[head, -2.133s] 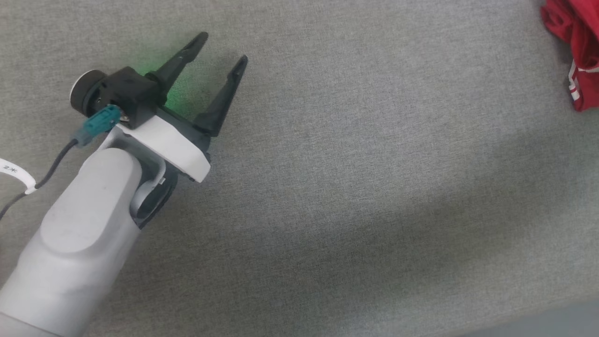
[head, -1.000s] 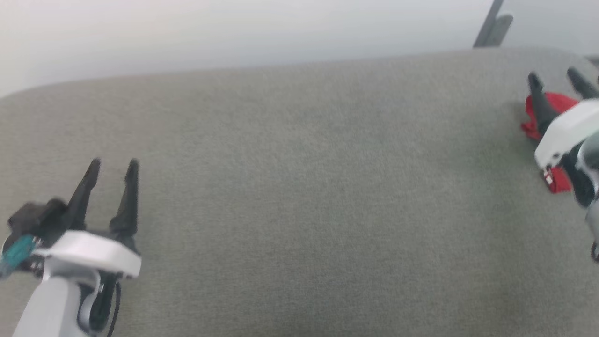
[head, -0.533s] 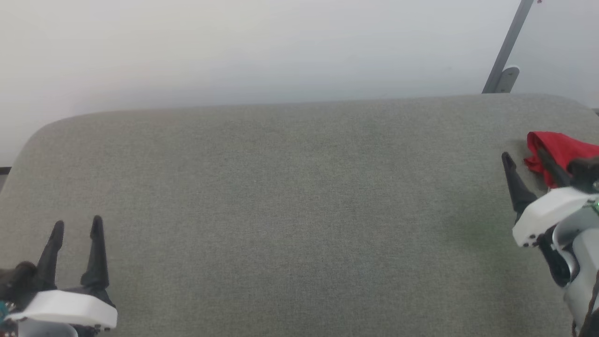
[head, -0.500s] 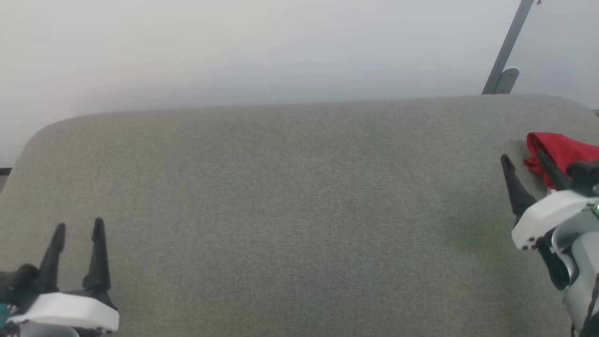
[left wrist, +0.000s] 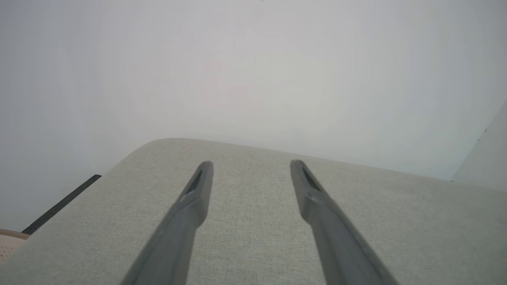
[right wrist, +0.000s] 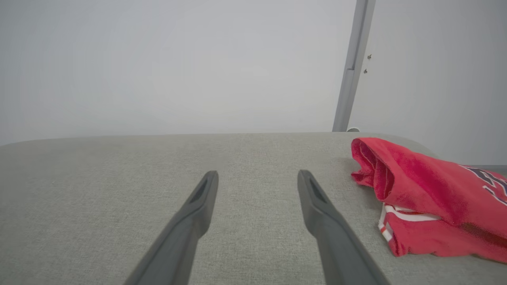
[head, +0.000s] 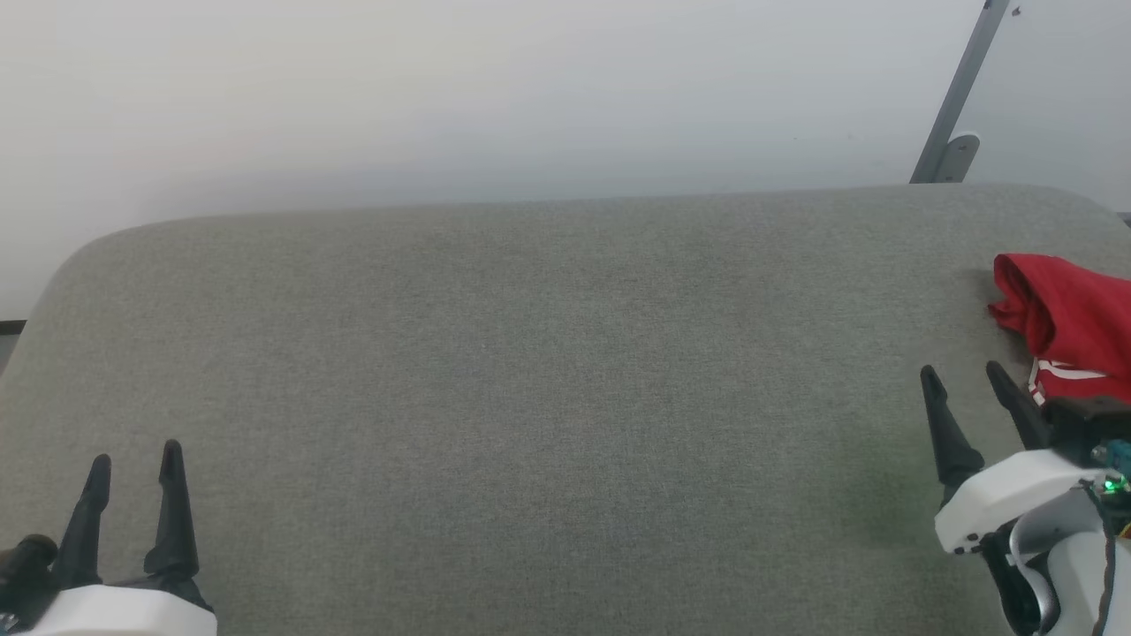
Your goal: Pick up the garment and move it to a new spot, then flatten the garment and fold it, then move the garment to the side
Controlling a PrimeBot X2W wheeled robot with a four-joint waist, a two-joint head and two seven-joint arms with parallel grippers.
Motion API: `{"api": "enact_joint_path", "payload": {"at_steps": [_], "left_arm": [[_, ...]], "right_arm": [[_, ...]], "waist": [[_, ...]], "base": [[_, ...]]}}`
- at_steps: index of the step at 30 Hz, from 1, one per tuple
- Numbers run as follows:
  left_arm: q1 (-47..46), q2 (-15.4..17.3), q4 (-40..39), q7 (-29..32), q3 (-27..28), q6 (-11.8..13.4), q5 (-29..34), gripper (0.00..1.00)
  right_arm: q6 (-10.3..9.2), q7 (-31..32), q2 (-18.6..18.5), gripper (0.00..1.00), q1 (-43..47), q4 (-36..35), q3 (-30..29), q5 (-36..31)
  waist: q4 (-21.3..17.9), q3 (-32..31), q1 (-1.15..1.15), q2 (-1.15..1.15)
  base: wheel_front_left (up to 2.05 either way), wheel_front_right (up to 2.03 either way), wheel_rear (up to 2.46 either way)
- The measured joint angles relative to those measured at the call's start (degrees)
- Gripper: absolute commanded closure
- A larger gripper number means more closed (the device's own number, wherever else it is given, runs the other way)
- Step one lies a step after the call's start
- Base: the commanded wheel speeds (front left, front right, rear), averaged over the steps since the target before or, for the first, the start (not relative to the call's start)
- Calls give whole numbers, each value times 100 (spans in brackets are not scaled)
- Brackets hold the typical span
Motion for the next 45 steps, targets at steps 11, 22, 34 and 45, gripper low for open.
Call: {"api": "enact_joint_path", "payload": {"at_steps": [11,22,34,45], "left_arm": [[42,-81,-167,0,109,0,136,0],[53,-115,-254,0,63,0,158,0],[57,-136,-302,0,26,0,158,0],[64,-245,-163,8,-9,0,165,100]], "right_arm": [[0,428,353,0,561,-940,-426,-357],[0,643,500,0,770,-1439,-600,-476],[0,734,563,0,852,-1624,-711,-549],[0,757,621,100,929,-1535,-716,-546]], "waist": [[18,58,0,0],[59,126,0,0],[77,155,0,0],[77,186,0,0]], "base": [[0,0,0],[0,0,0],[0,0,0],[0,0,0]]}}
